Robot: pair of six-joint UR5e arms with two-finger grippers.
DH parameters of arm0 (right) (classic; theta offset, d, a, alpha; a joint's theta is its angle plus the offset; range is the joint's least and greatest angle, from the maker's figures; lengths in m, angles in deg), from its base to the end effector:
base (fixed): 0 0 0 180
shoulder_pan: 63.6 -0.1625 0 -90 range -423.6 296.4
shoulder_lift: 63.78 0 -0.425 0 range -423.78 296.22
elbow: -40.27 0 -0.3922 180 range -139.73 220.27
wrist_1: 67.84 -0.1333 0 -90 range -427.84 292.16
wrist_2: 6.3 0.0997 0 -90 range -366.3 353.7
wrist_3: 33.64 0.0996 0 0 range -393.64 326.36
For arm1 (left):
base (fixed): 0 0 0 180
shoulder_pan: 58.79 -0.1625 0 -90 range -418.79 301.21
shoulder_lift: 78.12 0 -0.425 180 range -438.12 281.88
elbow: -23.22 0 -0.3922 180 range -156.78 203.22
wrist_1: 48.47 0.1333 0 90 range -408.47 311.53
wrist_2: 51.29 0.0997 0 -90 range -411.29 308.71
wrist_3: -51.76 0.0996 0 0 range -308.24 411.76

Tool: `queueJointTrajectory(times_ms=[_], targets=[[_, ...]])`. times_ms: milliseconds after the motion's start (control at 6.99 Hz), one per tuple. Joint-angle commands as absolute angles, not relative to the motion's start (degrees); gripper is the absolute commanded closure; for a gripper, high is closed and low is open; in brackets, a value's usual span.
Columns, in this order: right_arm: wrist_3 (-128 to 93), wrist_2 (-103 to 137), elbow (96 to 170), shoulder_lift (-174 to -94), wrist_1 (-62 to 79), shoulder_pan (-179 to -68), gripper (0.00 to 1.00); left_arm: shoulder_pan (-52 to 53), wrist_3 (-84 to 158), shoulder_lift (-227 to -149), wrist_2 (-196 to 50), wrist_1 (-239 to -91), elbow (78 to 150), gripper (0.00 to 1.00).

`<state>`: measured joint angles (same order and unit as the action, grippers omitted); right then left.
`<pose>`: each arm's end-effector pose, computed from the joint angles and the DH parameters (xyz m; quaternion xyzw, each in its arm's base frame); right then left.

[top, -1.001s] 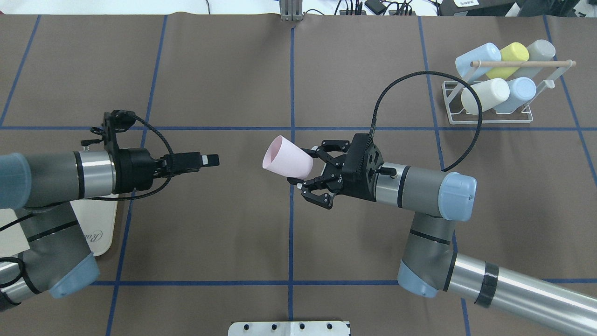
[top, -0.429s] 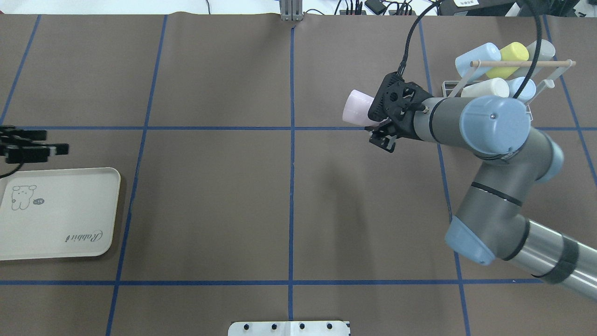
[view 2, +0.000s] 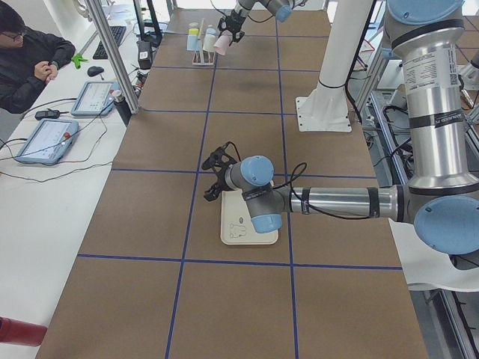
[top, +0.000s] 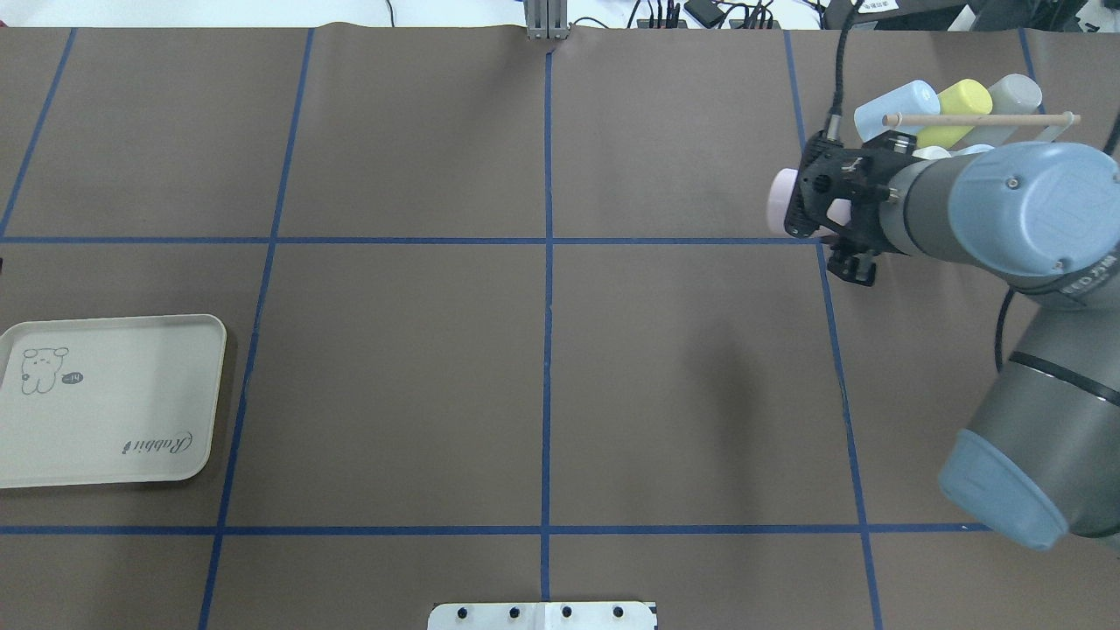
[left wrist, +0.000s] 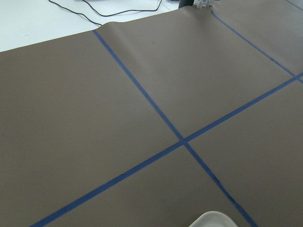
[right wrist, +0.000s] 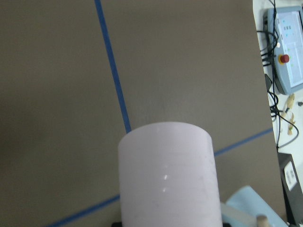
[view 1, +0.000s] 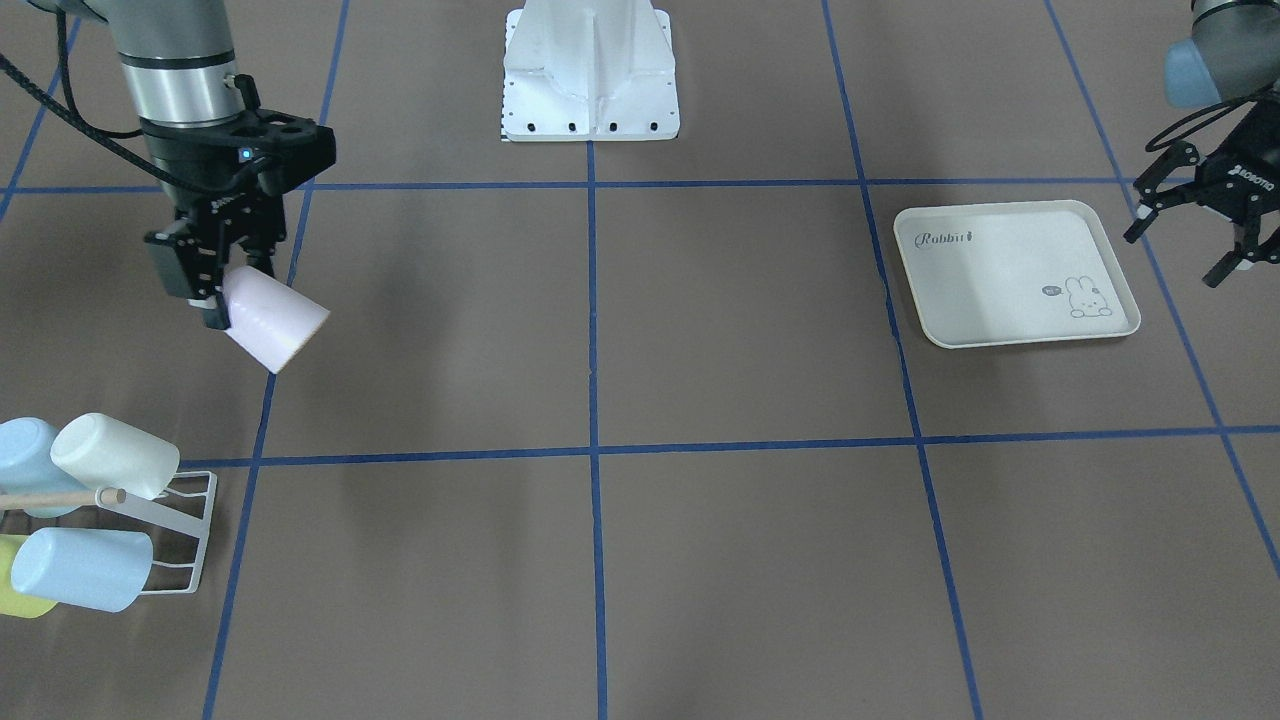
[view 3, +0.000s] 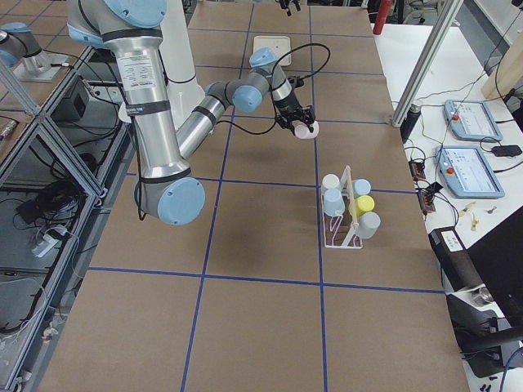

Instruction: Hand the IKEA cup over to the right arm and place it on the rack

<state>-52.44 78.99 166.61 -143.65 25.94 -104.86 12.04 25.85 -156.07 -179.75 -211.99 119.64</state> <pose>-0.2716 -0.4265 0.3019 0.3612 -0.0570 -0.5049 0.7819 0.0677 -0.4120 0.5536 0.3822 0.4545 0.1376 0.7927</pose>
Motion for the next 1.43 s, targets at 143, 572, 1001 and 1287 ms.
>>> queueJointTrajectory(times_ms=[143, 572, 1001, 1287], targets=[[-73.04, 69.84, 172.02, -154.47, 37.25, -109.90, 0.70, 13.19, 27.59, -154.68, -180.31, -211.95, 119.90, 0.00], [-83.00, 59.13, 165.19, -156.43, 37.98, -110.97, 0.69, 13.19, 27.41, -154.32, -180.31, -212.21, 119.99, 0.00], [-90.07, 54.79, 156.84, -147.57, 37.37, -113.17, 0.76, 13.19, 26.97, -154.32, -180.31, -212.30, 120.08, 0.00], [-90.68, 54.70, 151.13, -146.67, 30.90, -113.95, 0.76, 13.19, 26.97, -154.32, -180.31, -212.30, 120.08, 0.00]])
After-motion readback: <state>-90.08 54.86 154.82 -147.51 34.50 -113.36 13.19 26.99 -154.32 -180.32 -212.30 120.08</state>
